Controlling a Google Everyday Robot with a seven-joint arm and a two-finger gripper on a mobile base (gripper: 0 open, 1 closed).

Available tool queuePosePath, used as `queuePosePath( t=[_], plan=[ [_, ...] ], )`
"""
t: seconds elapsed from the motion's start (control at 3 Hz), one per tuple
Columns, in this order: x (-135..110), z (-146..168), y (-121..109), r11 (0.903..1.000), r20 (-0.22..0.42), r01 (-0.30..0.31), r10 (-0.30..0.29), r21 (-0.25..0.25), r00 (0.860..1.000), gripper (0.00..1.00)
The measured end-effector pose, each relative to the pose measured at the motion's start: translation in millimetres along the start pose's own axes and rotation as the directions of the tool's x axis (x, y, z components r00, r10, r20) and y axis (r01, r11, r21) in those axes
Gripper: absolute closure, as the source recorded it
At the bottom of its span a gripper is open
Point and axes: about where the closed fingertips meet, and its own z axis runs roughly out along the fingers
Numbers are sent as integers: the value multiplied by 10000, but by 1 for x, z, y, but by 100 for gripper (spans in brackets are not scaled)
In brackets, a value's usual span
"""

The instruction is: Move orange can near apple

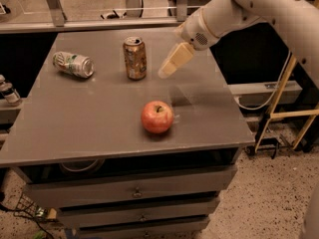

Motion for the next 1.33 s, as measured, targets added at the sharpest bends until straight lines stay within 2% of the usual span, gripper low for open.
queuePosePath(
  t=[0.67,1.0,1.33],
  plan=[
    [-21,34,-5,9991,903,-109,147,-420,9958,0],
    [-43,49,-1,9987,1415,44,29,-515,9899,0],
    [-56,61,2,9978,1621,128,-20,-654,9868,0]
  ],
)
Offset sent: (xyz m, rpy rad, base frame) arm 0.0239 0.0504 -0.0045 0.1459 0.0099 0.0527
